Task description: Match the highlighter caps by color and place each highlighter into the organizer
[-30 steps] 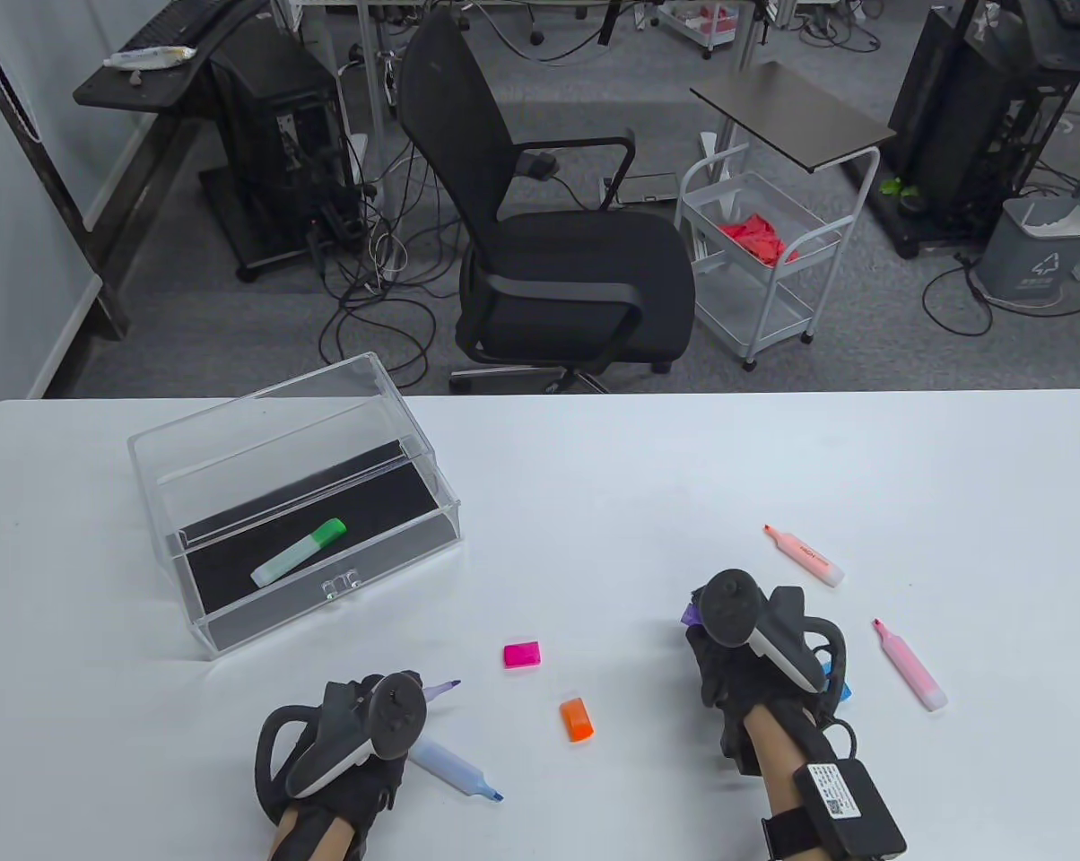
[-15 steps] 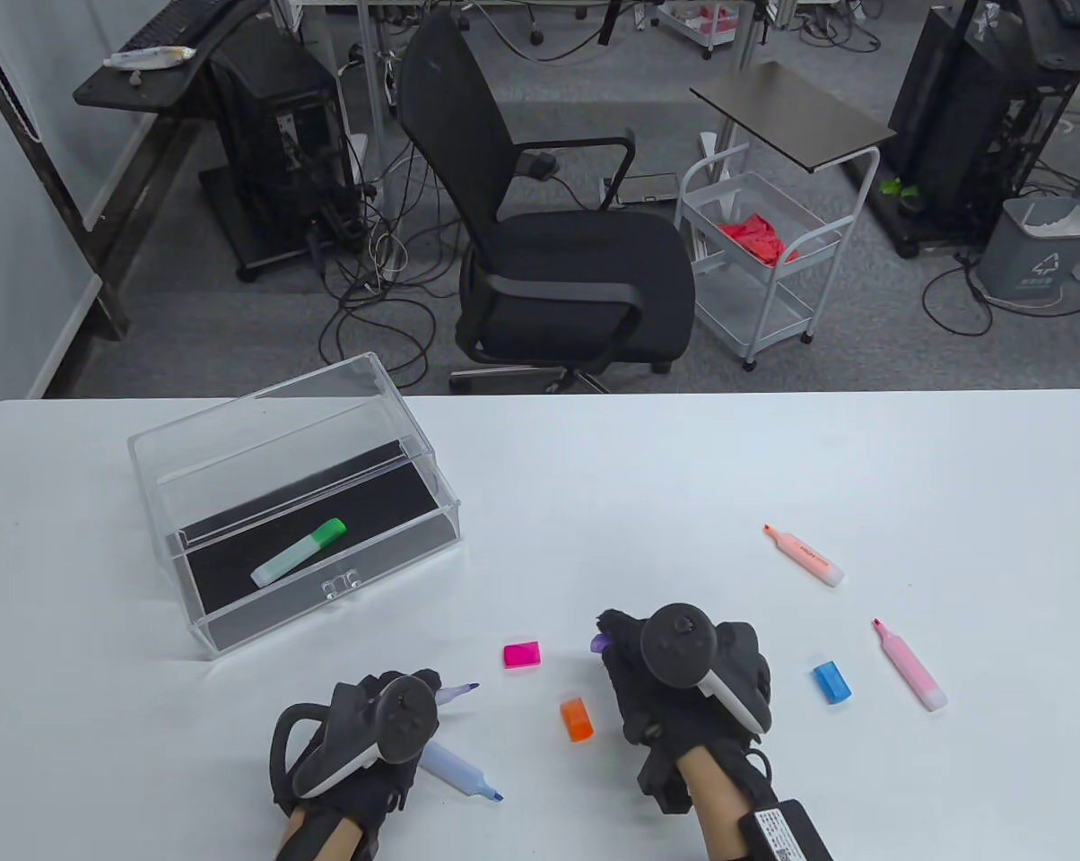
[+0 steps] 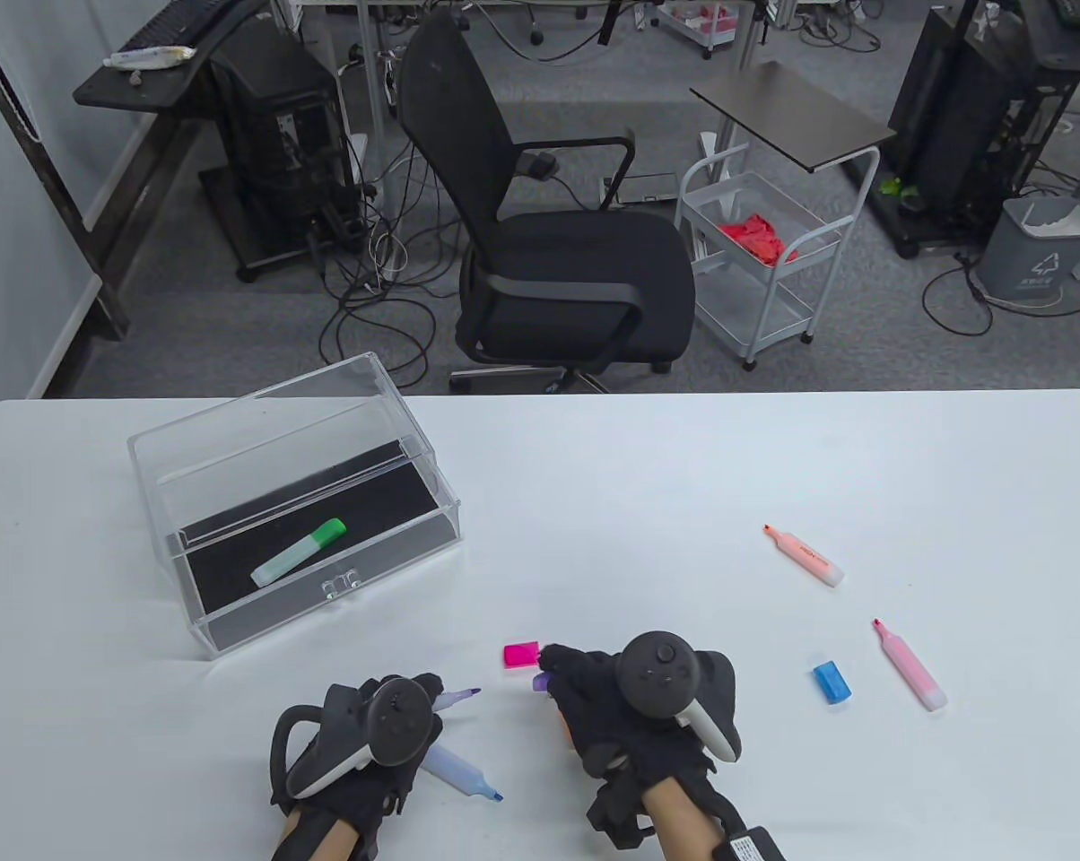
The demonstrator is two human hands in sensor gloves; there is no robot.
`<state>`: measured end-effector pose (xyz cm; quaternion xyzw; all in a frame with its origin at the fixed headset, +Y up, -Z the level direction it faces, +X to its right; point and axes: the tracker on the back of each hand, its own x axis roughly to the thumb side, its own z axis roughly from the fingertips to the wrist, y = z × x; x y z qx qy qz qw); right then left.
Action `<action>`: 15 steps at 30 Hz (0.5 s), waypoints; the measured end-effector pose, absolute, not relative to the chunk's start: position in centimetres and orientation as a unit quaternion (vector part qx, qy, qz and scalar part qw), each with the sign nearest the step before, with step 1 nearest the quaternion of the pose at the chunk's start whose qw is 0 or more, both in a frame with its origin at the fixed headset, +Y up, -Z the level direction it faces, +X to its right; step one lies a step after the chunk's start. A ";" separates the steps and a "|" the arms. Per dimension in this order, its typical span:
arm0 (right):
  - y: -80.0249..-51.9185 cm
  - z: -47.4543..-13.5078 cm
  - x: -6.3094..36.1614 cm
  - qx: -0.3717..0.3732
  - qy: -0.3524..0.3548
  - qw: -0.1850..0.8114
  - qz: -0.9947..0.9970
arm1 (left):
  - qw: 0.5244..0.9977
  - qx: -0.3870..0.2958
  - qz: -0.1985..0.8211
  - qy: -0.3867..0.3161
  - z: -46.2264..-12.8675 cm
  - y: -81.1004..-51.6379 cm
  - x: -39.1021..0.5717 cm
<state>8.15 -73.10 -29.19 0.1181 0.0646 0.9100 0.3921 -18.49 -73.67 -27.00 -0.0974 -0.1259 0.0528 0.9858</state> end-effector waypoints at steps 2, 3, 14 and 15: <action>-73.0 -28.9 7.9 0.126 0.061 0.396 0.908 | 0.985 -0.093 0.054 -0.134 -26.9 -73.6 -18.3; -72.9 -28.7 7.7 0.129 0.055 0.390 0.910 | 0.984 -0.093 0.055 -0.139 -26.9 -73.5 -18.2; -73.8 -28.6 6.3 0.153 0.069 0.363 0.916 | 0.978 -0.090 0.063 -0.178 -26.6 -73.6 -17.2; -73.8 -28.5 6.2 0.155 0.070 0.363 0.916 | 0.978 -0.090 0.063 -0.179 -26.6 -73.6 -17.2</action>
